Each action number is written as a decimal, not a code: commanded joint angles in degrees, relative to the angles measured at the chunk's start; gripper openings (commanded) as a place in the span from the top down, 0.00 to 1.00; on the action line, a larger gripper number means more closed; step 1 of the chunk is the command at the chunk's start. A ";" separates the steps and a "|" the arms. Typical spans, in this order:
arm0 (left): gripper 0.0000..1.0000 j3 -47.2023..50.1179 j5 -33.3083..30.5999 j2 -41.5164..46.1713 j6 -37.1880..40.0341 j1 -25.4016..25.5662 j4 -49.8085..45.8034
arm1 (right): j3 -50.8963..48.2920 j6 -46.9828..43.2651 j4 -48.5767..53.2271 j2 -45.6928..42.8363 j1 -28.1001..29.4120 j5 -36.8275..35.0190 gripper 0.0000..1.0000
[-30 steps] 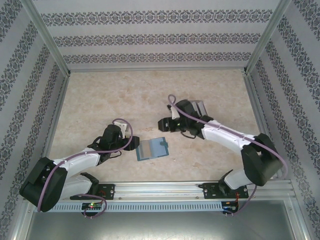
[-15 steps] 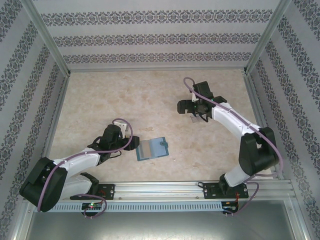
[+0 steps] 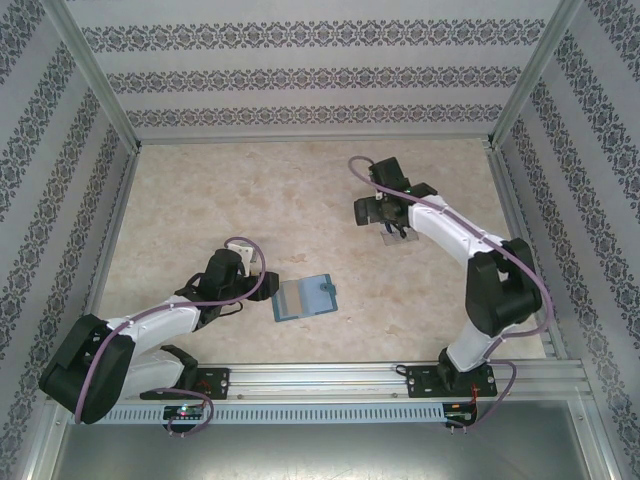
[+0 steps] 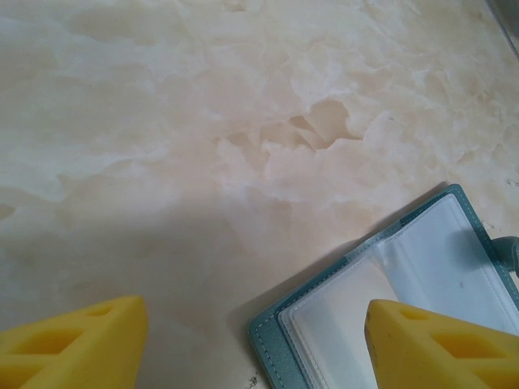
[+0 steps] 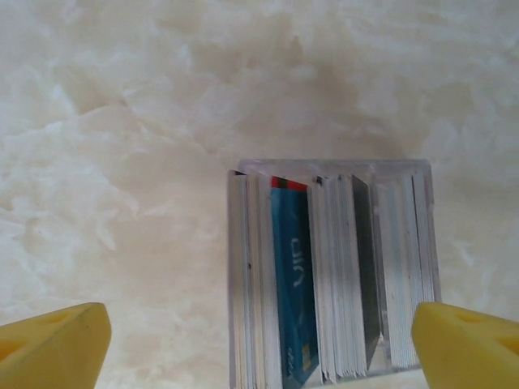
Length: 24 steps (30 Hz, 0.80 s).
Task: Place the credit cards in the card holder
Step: Pick up the credit card from the storage box.
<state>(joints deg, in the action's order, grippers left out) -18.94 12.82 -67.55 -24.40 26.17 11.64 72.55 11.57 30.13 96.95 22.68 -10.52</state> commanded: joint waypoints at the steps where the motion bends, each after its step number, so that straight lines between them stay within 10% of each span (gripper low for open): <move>1: 0.28 0.23 -0.87 -0.30 1.17 -0.29 1.55 | 2.18 -5.27 5.25 2.88 0.54 -9.04 0.08; 24: 0.26 0.02 -1.59 -0.40 1.21 -0.30 0.67 | 4.97 -9.62 9.60 5.44 -0.57 -21.39 0.27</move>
<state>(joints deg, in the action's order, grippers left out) -18.94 11.94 -67.68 -24.38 26.17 11.64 77.10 3.09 38.24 104.07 22.61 -27.53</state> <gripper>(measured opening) 0.739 0.731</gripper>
